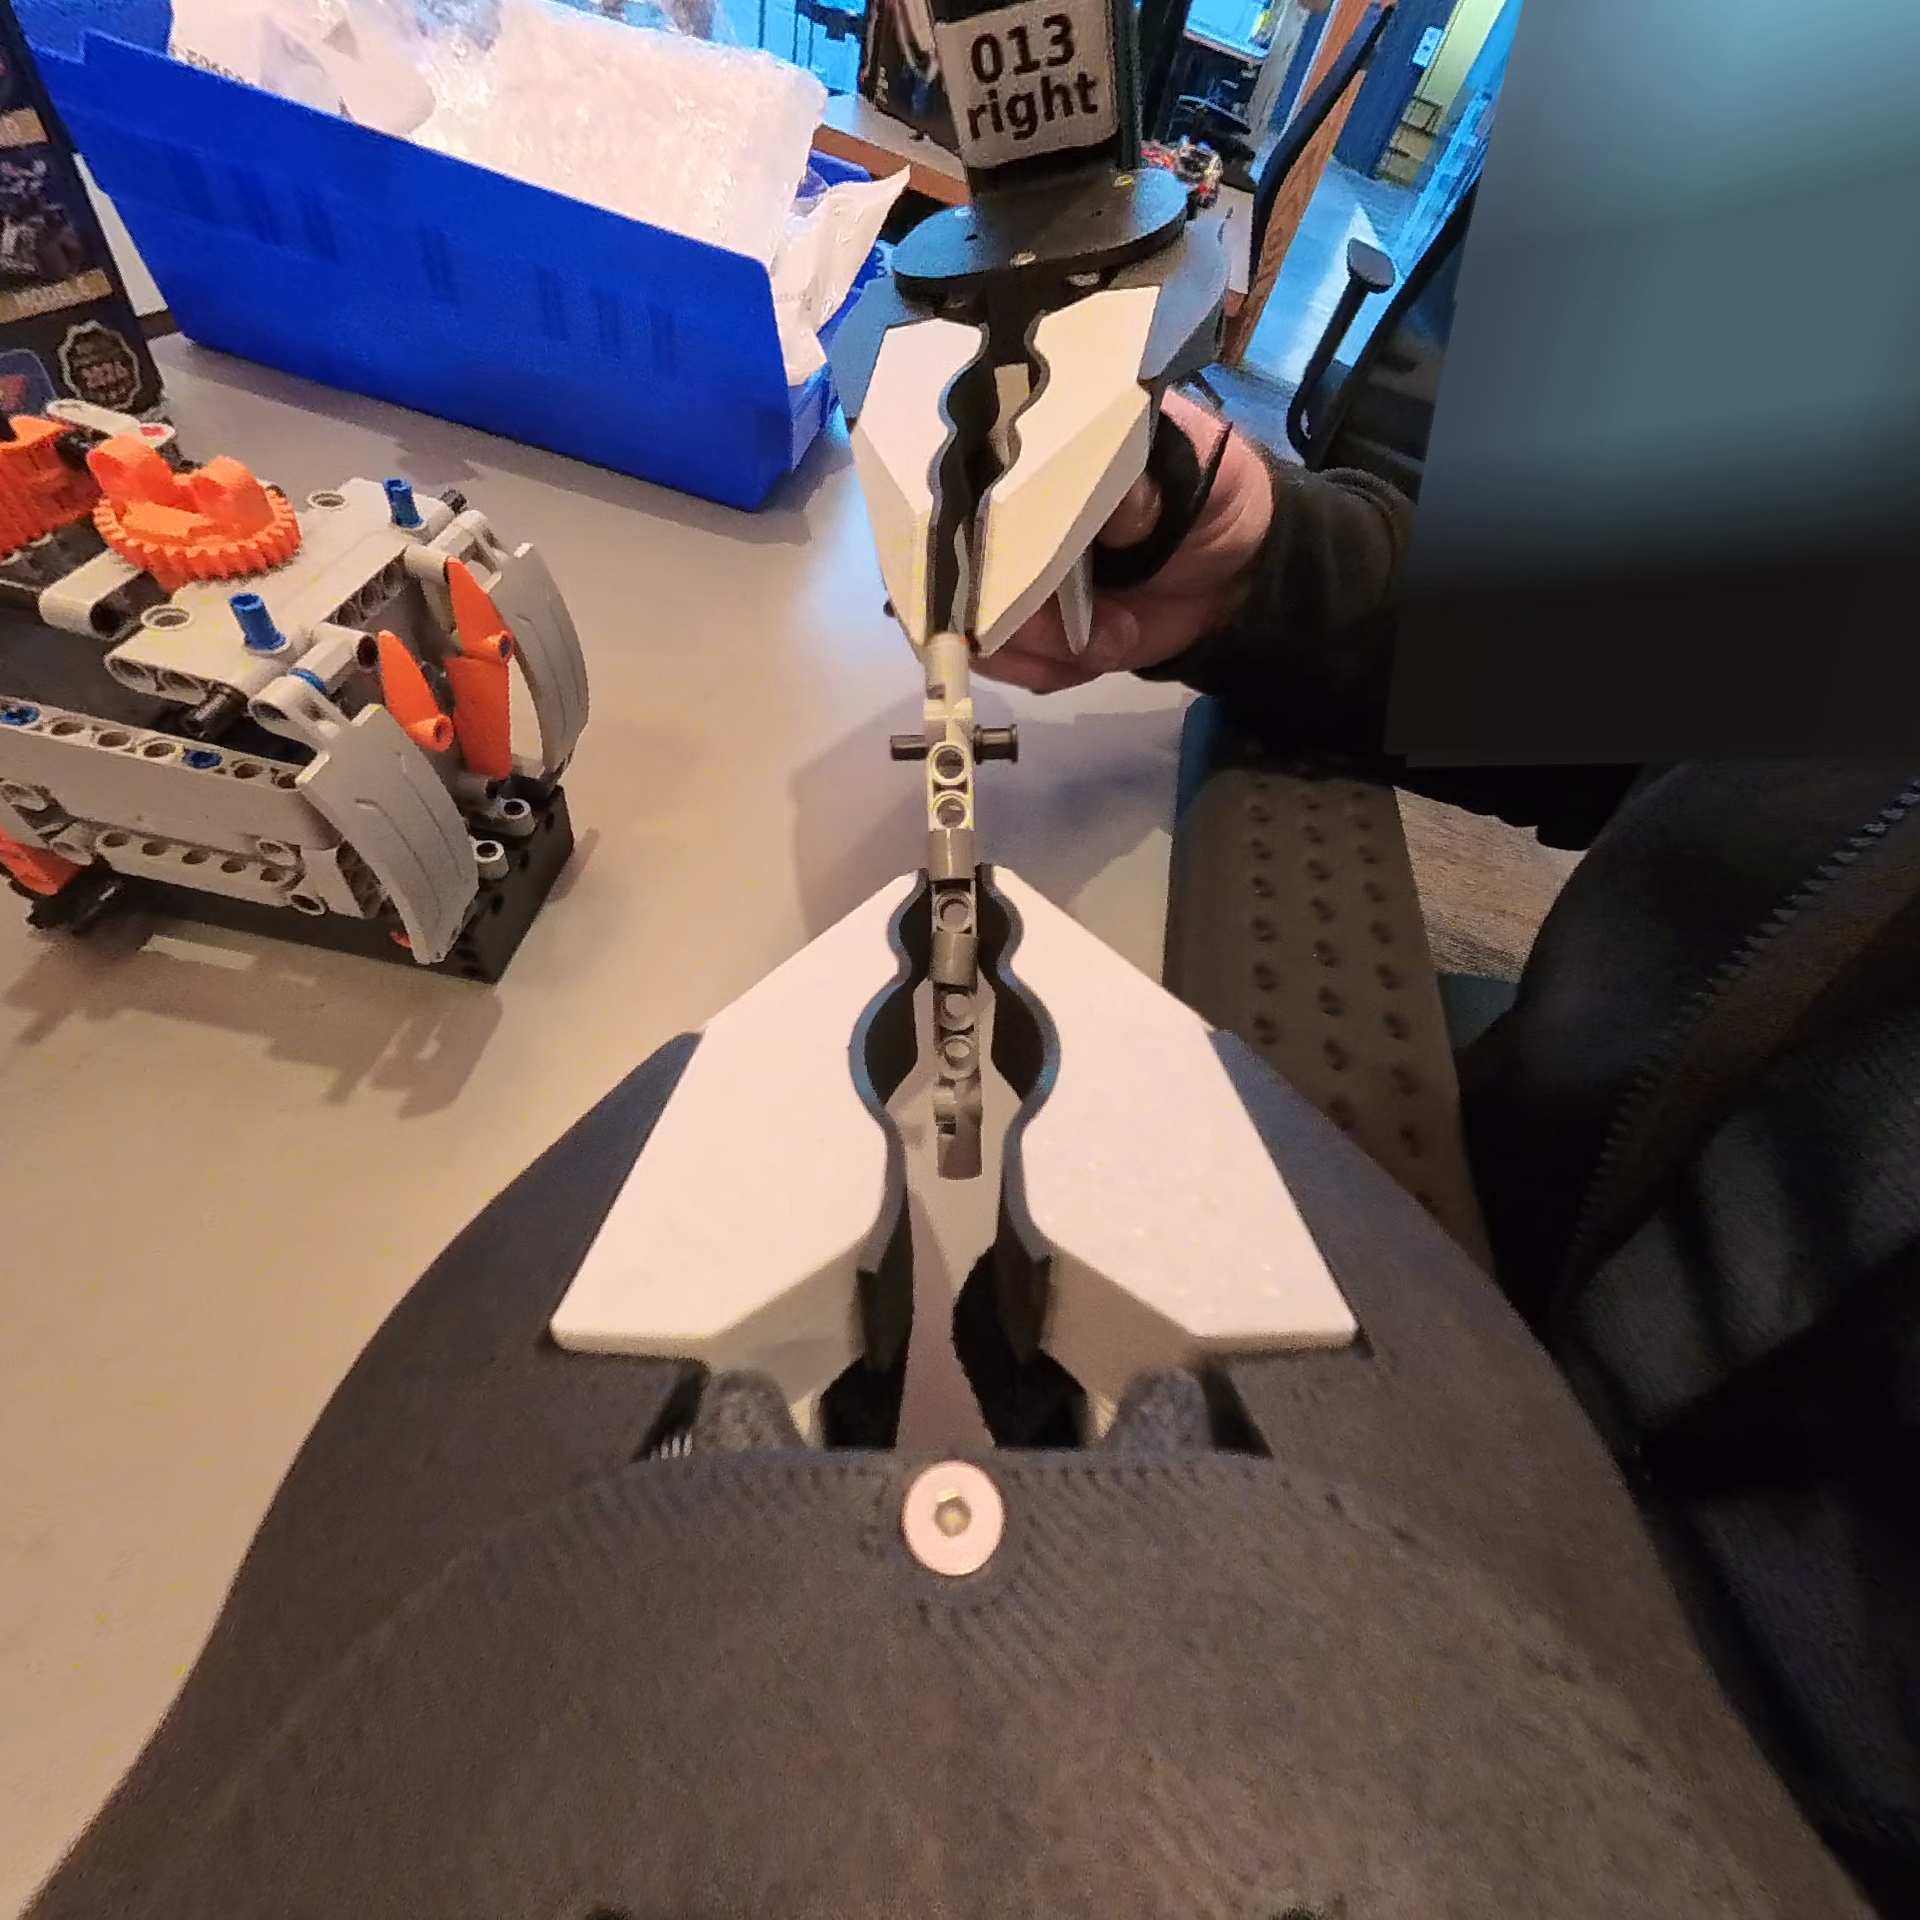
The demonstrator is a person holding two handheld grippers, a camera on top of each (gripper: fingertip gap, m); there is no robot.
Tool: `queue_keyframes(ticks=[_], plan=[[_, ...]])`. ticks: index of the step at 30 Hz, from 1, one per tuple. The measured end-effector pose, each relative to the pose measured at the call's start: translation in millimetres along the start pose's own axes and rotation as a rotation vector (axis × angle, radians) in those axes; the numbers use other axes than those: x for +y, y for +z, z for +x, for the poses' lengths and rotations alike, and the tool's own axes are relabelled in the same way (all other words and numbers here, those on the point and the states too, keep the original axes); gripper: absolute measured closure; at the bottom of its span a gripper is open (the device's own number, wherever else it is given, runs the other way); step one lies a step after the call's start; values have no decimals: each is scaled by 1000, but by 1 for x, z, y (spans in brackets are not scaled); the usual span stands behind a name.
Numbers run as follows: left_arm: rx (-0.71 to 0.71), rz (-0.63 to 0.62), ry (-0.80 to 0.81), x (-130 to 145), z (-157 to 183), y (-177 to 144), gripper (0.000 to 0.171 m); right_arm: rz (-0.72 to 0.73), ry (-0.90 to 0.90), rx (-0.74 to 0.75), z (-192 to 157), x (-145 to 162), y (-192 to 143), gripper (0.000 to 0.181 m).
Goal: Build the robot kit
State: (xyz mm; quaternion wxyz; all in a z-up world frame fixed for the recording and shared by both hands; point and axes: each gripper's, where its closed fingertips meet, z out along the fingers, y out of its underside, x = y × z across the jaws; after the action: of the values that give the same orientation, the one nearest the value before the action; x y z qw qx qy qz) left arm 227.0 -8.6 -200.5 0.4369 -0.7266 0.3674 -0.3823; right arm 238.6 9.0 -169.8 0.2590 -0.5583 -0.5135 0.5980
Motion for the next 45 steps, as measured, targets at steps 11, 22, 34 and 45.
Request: queue_keyframes(ticks=[11, 22, 34, 45], plan=[[-19, -36, 45, 3, 1, 2, 166, -26, -81, 22, -3, 2, 0, 178], [-37, -90, 89, 9, 2, 4, 166, -90, -141, 31, -6, 10, 2, 178], [-137, -196, 215, 22, -3, 8, 168, -249, -191, 45, -3, 26, 5, 178], [-274, -264, 407, 23, -7, 13, 169, -396, -159, -16, -7, 46, 10, 181]])
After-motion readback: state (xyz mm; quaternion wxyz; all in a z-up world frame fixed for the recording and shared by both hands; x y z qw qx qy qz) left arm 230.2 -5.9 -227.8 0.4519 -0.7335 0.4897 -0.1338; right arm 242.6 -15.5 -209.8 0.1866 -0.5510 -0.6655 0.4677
